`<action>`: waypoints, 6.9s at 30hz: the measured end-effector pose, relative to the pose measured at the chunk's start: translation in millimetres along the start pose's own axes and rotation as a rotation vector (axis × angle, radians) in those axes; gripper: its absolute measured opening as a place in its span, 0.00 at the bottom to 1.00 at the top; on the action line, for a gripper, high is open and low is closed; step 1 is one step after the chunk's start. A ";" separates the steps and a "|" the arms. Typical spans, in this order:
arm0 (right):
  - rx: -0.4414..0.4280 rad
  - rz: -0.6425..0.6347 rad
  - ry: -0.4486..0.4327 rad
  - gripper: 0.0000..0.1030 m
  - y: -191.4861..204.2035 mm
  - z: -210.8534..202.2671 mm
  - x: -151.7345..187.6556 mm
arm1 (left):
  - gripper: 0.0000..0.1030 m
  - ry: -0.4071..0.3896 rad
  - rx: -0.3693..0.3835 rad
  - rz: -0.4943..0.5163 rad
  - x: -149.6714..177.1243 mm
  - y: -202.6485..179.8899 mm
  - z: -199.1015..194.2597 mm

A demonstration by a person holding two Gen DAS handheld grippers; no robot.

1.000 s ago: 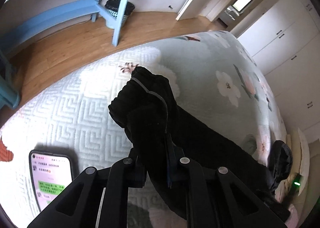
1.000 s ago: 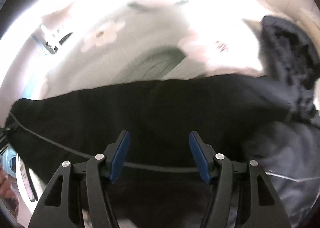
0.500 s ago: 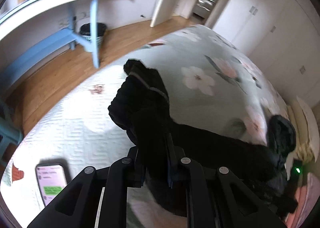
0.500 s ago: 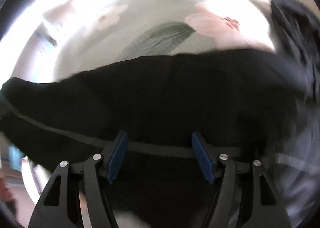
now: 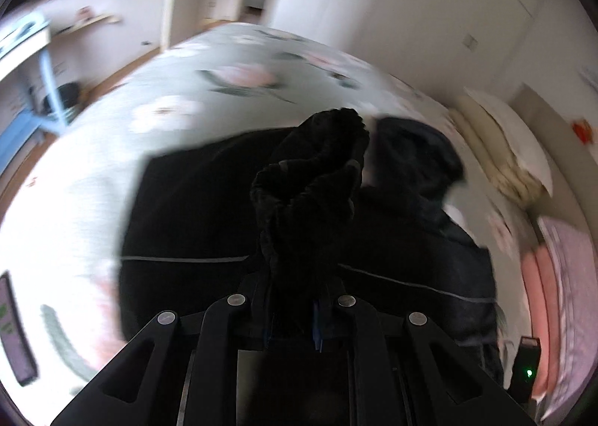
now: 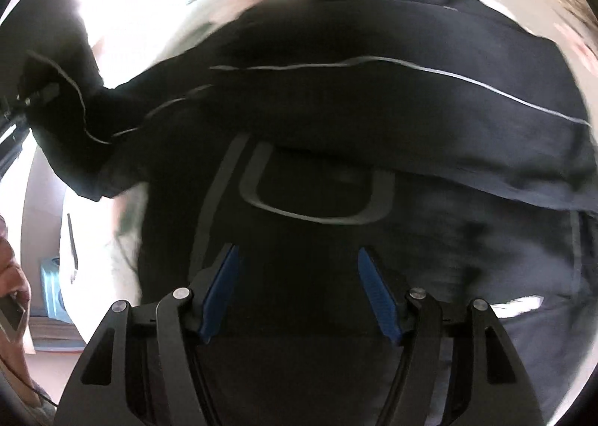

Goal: Fold large clothes

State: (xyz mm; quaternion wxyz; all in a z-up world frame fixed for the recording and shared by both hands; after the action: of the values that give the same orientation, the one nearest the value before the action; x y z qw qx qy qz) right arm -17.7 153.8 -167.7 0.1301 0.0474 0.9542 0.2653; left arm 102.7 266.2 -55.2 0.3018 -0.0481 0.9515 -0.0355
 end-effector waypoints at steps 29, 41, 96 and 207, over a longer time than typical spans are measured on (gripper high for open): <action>0.031 0.194 -0.061 0.69 -191.8 -117.4 21.3 | 0.61 0.390 0.446 0.207 143.7 -289.8 77.9; -0.088 0.113 -0.149 0.76 -185.6 -109.1 -81.6 | 0.68 0.322 0.315 -0.074 108.5 -140.5 42.5; 0.100 -0.117 -0.085 0.50 -187.8 -80.0 -129.9 | 0.66 0.177 -0.047 0.240 47.2 -153.2 107.6; 0.055 -0.329 -0.203 0.55 -185.2 -38.2 -406.0 | 0.51 0.109 0.160 0.373 -165.9 -207.1 268.6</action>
State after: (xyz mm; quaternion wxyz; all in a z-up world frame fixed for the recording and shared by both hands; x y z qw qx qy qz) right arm 358.4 -88.0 -141.6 0.2659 -0.0793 0.9379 0.2082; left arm 407.2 69.0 -159.5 0.2541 0.1551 0.9530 -0.0571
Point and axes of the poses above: each gripper's, at about its wrist camera, not at the fingertips, and z roughly the way its jaws point, y to its left, x to its underside, the point moved 6 cm from there along z, roughly the way its jaws point, and after that the axes turned 15 degrees about -x, right-handed, at the moved point
